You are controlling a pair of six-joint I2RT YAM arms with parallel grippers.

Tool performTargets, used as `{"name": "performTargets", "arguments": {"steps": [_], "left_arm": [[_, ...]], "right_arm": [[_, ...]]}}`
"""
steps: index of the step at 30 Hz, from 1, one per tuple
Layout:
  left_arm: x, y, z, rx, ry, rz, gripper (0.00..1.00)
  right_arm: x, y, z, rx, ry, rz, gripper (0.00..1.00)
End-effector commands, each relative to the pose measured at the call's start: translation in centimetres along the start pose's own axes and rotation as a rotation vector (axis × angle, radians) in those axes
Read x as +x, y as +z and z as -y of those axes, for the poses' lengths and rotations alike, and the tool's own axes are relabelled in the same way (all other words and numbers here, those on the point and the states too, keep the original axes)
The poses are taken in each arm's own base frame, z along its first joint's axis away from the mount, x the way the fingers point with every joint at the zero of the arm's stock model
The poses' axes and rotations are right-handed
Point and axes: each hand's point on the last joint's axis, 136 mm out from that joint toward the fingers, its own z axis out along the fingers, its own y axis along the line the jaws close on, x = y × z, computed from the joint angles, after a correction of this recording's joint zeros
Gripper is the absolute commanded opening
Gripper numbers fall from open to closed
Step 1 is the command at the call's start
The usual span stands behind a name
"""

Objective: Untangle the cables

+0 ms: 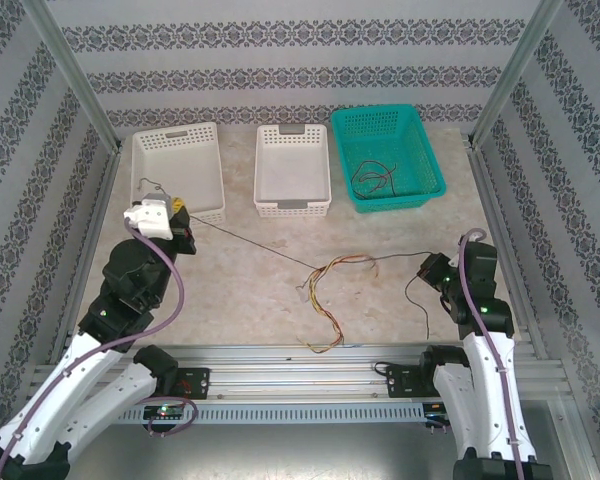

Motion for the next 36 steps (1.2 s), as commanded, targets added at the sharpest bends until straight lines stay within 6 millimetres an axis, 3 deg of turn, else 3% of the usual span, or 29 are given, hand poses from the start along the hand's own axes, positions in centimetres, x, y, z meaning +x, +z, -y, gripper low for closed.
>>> {"name": "performTargets", "arguments": {"steps": [1,13,22,25,29,36], "left_arm": [[-2.0,-1.0,-3.2,-0.158,0.018,0.062,0.0],[-3.0,-2.5,-7.2,-0.379,0.054,0.086,0.0],[-3.5,-3.4,-9.0,-0.493,0.081,0.092,0.0],[-3.2,-2.9,-8.3,-0.451,0.077,0.083,0.0],[-2.1,-1.4,-6.6,-0.358,0.06,0.035,0.0],[-0.3,0.7,-3.1,-0.176,0.037,-0.032,0.0]], "right_arm": [[-1.1,-1.0,1.6,0.081,0.016,0.066,0.0],[-2.3,-2.2,4.8,0.189,0.147,0.178,0.0],[-3.0,-3.4,5.9,0.23,0.232,0.229,0.0],[-3.3,-3.3,4.3,0.144,0.245,0.221,0.0],[-4.5,-3.9,0.5,-0.027,0.211,0.212,0.0],[-7.4,-6.8,-5.3,-0.178,0.109,0.264,0.0]]}}
